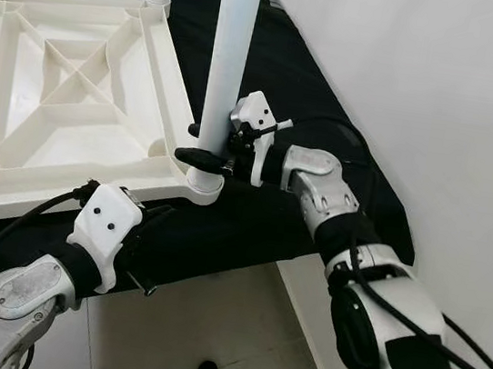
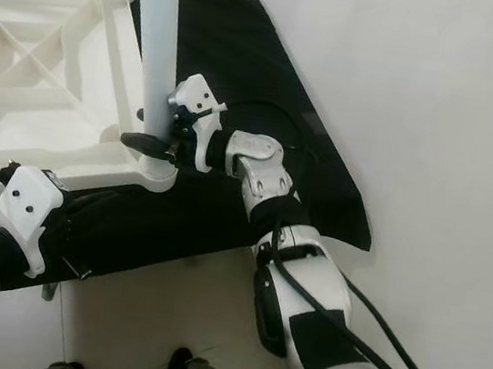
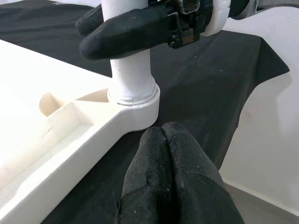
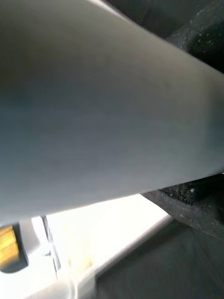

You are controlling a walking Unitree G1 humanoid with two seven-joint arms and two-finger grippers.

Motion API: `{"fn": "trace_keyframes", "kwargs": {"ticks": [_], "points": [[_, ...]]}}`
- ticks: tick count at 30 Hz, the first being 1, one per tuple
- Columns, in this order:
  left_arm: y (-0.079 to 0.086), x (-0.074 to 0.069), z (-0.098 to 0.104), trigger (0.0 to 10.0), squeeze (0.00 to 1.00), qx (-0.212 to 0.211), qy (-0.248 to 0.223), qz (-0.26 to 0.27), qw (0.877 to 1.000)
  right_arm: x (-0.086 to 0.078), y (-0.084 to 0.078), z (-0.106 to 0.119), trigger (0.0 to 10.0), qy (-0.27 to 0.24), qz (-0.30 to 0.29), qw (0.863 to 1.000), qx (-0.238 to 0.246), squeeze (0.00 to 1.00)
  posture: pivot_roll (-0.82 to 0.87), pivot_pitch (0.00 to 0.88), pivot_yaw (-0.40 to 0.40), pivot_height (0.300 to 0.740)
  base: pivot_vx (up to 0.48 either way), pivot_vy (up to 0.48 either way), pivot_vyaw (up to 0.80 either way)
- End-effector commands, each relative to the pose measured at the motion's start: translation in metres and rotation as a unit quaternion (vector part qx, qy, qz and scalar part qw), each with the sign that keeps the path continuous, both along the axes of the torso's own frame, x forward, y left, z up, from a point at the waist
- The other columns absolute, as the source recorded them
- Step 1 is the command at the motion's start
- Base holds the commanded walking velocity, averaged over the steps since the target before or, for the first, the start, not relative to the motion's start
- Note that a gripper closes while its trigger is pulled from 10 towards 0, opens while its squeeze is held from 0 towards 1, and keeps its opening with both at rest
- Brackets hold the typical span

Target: Building children table

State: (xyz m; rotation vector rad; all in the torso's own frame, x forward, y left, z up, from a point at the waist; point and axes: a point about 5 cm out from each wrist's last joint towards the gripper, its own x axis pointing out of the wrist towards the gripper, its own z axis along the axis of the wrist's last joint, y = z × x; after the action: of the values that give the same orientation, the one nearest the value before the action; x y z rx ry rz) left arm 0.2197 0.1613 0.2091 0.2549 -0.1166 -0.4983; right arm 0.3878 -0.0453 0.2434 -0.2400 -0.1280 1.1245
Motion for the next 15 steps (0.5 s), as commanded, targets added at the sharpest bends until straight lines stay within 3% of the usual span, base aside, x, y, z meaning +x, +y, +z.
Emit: {"fn": "trace_keyframes", "kwargs": {"ticks": [1,2,3,4,5,7,8,15], "points": [[0.002,-0.003,-0.003,10.0,0.00,0.009,0.008,-0.001,1.000,0.009,-0.022,-0.041,0.0,0.052,-0.201,0.978,-0.008,0.00,0.12,0.253,-0.184,0.740,0.000,0.000,0.00],[0.002,-0.003,-0.003,10.0,0.00,0.009,0.008,-0.001,1.000,0.009,-0.022,-0.041,0.0,0.052,-0.201,0.978,-0.008,0.00,0.12,0.253,-0.184,0.740,0.000,0.000,0.00],[0.002,-0.003,-0.003,10.0,0.00,0.009,0.009,-0.001,1.000,0.010,-0.028,-0.053,0.0,0.058,-0.290,0.955,-0.005,0.00,0.12,0.253,-0.184,0.740,0.000,0.000,0.00],[0.003,-0.002,-0.003,10.0,0.00,0.010,0.009,-0.001,1.000,-0.003,-0.019,-0.070,0.0,0.066,-0.304,0.950,-0.008,0.00,0.12,0.252,-0.170,0.740,0.000,0.000,0.00],[0.003,-0.002,-0.003,10.0,0.00,0.010,0.009,-0.001,1.000,-0.003,-0.019,-0.070,0.0,0.066,-0.304,0.950,-0.008,0.00,0.12,0.252,-0.170,0.740,0.000,0.000,0.00],[0.004,-0.001,-0.002,10.0,0.00,0.010,0.008,-0.003,1.000,-0.029,0.007,-0.086,0.0,0.081,-0.259,0.962,0.004,0.00,0.12,0.244,-0.161,0.740,0.000,0.000,0.00],[0.004,0.000,-0.002,10.0,0.00,0.010,0.008,-0.003,1.000,-0.032,0.013,-0.086,0.0,0.079,-0.246,0.966,0.006,0.00,0.11,0.227,-0.156,0.740,0.000,0.000,0.00],[0.003,0.001,-0.003,10.0,0.00,0.010,0.006,-0.005,1.000,-0.024,0.023,-0.074,0.0,0.061,-0.217,0.974,0.006,0.00,0.13,0.216,-0.173,0.740,0.000,0.000,0.00]]}}
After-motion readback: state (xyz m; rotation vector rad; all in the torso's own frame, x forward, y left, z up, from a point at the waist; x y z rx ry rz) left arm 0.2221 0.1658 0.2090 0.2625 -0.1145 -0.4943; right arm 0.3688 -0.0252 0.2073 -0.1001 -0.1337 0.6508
